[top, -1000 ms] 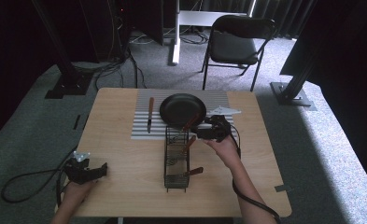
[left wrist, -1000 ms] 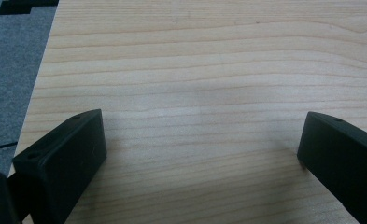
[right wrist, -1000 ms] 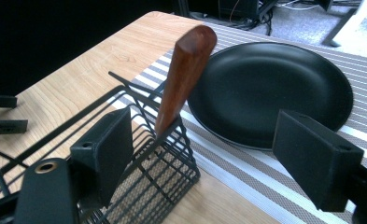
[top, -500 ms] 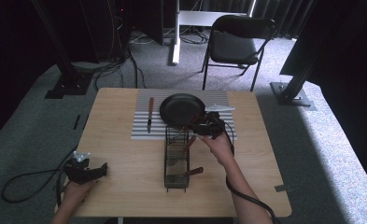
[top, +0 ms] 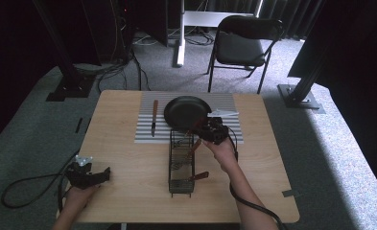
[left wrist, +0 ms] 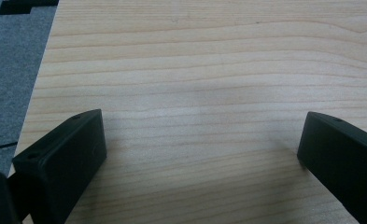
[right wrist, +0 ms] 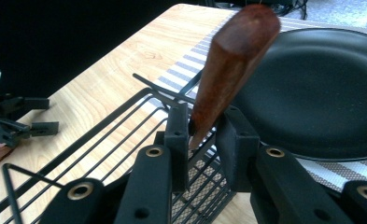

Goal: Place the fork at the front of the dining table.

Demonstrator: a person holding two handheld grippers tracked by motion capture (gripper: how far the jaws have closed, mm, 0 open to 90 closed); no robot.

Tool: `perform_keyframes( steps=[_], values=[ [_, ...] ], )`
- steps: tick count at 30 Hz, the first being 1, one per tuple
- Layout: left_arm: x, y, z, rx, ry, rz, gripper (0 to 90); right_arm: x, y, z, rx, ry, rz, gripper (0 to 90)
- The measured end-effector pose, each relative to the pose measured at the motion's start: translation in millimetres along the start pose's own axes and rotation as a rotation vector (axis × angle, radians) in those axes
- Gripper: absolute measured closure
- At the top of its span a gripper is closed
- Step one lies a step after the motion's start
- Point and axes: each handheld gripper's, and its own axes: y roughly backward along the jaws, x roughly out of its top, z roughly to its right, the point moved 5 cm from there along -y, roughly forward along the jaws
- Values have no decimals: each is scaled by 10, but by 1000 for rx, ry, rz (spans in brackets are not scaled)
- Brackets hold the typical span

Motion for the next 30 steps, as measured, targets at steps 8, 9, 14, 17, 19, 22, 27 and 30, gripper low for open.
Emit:
perform_keyframes(
  steps=[8, 9, 14, 17, 19, 22, 27, 30],
  values=[
    [0, 0, 0, 0, 0, 0, 10, -9, 43, -11, 21, 1, 2, 771],
    [0, 0, 0, 0, 0, 0, 10, -5, 49, -7, 26, -3, 8, 782],
    [0, 0, 0, 0, 0, 0, 10, 26, 84, 0, 32, -16, 25, 807],
    [0, 0, 0, 0, 0, 0, 10, 56, 104, -20, 31, -8, 31, 809],
    [0, 0, 0, 0, 0, 0, 10, 67, 114, -21, 34, -7, 35, 809],
    [0, 0, 0, 0, 0, 0, 10, 141, 182, -61, 38, 8, 49, 809],
    [0, 0, -1, 1, -1, 0, 10, 226, 272, -127, 30, 42, 49, 809],
    [0, 0, -1, 0, -1, 0, 10, 282, 347, -163, 32, 53, 62, 809]
  ],
)
